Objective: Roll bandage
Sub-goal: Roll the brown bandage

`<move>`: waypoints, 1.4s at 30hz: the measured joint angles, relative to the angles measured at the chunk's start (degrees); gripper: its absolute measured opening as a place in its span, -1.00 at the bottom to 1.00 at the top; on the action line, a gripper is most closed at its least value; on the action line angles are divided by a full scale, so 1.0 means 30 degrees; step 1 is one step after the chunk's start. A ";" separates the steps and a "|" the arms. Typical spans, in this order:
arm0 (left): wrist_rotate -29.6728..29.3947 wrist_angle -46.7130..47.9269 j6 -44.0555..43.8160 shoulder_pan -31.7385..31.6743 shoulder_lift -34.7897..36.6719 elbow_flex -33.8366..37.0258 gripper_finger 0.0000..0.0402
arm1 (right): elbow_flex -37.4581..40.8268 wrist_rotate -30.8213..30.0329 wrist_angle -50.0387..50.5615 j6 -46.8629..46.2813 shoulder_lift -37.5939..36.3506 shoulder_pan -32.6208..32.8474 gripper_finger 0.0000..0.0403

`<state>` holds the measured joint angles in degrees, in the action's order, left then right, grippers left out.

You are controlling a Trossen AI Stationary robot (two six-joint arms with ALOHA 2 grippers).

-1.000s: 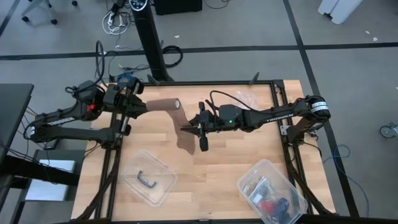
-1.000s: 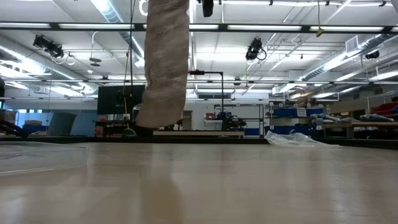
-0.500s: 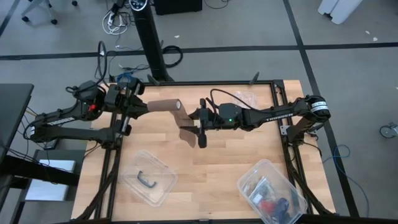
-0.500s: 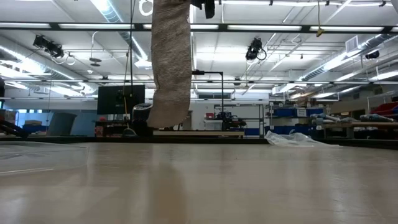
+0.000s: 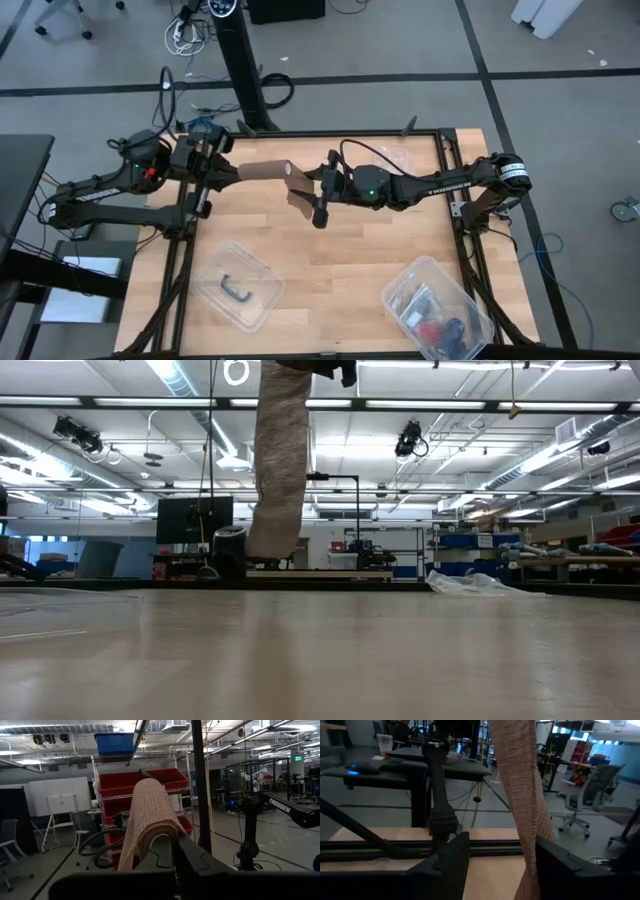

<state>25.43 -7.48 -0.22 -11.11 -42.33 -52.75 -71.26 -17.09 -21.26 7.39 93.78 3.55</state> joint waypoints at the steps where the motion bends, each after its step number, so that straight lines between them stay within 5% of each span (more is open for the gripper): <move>1: 0.0000 0.0070 -0.0001 0.0004 0.0000 0.0000 -1.00 | 0.0000 -0.0019 0.0000 0.0095 0.0000 0.0028 -0.10; 6: 0.0007 0.0460 0.0003 0.0007 0.0000 0.0015 -1.00 | 0.0000 -0.0012 0.0117 0.0922 0.0000 0.0429 -0.32; 12: 0.0060 0.0580 0.0003 0.0010 0.0000 0.0015 -1.00 | 0.0000 0.0058 0.0308 0.1523 0.0000 0.1091 -0.93; 18: 0.0066 0.0810 0.0003 0.0013 -0.0007 0.0015 -1.00 | 0.0000 -0.2223 0.1076 0.1579 0.0000 0.1761 -0.93; 23: 0.0051 0.0821 0.0001 0.0007 -0.0022 0.0015 -1.00 | -0.0015 -0.4410 0.1333 0.1557 0.0000 0.1947 -0.74; 34: -0.0007 0.0898 0.0000 0.0015 -0.0312 0.0015 -1.00 | -0.0015 -0.5656 0.1286 0.0954 -0.0049 0.2056 0.16; 42: -0.0009 0.0997 0.0077 0.0381 -0.0451 0.0015 -1.00 | -0.0015 -0.9438 0.1265 0.3953 -0.0204 0.2753 0.42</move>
<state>25.40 -4.49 0.01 -9.97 -43.68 -52.71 -71.31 -45.40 -17.46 19.25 93.17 11.81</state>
